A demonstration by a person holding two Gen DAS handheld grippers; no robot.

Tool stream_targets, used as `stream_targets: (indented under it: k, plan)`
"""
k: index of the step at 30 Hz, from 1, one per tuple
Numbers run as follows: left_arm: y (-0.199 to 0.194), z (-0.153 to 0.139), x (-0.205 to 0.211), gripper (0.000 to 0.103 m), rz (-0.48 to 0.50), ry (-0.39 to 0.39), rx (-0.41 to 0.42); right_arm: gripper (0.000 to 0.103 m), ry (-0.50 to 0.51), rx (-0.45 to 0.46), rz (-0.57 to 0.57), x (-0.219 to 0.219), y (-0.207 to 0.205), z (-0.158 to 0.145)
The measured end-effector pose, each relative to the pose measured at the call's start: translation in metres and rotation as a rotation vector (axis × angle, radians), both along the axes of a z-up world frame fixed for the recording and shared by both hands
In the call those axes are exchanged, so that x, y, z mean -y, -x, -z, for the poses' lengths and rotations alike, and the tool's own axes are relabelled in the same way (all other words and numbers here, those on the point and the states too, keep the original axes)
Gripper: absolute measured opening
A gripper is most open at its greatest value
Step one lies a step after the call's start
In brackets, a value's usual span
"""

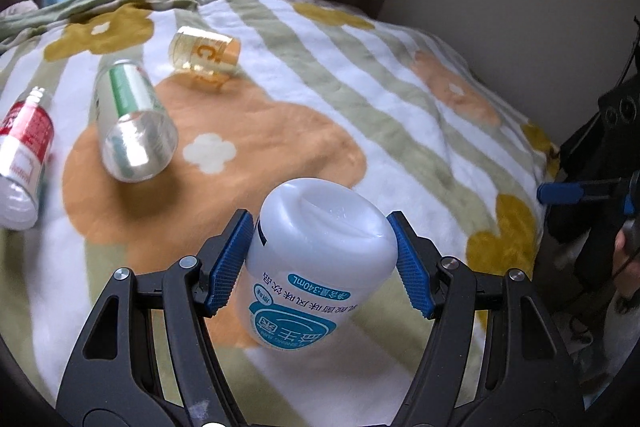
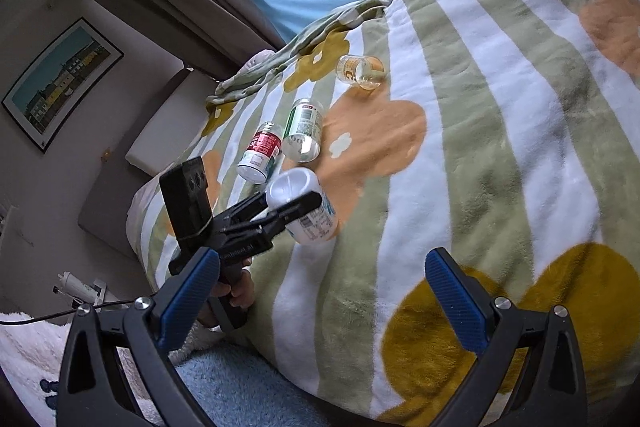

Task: Flip cup upside down
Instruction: 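Lower the inverted white bottle onto the bed with the left gripper, then open the left gripper and pull it back from the bottle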

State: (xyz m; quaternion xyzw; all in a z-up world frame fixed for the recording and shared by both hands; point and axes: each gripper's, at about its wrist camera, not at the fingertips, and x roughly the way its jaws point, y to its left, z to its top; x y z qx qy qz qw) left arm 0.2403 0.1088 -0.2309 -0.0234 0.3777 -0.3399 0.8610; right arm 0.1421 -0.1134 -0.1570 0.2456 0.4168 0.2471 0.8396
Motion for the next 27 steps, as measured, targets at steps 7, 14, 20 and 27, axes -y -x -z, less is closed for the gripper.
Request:
stream_targets:
  k: [7,14,20,27]
  plan:
    - [0.004,0.002,-0.015,0.066,-0.019,-0.037,-0.005,0.103,0.006,-0.002,-0.011,-0.008,-0.003,0.003]
    - [0.012,-0.003,-0.014,0.082,-0.008,-0.11,0.025,0.103,0.113,0.036,-0.003,-0.025,-0.003,-0.001]
    - [0.02,-0.018,-0.01,0.103,-0.005,-0.153,0.08,0.103,0.144,0.064,0.004,-0.03,-0.004,-0.007]
    - [0.043,-0.054,-0.027,0.103,-0.06,-0.156,0.131,0.103,0.203,0.124,0.024,-0.042,0.007,-0.028]
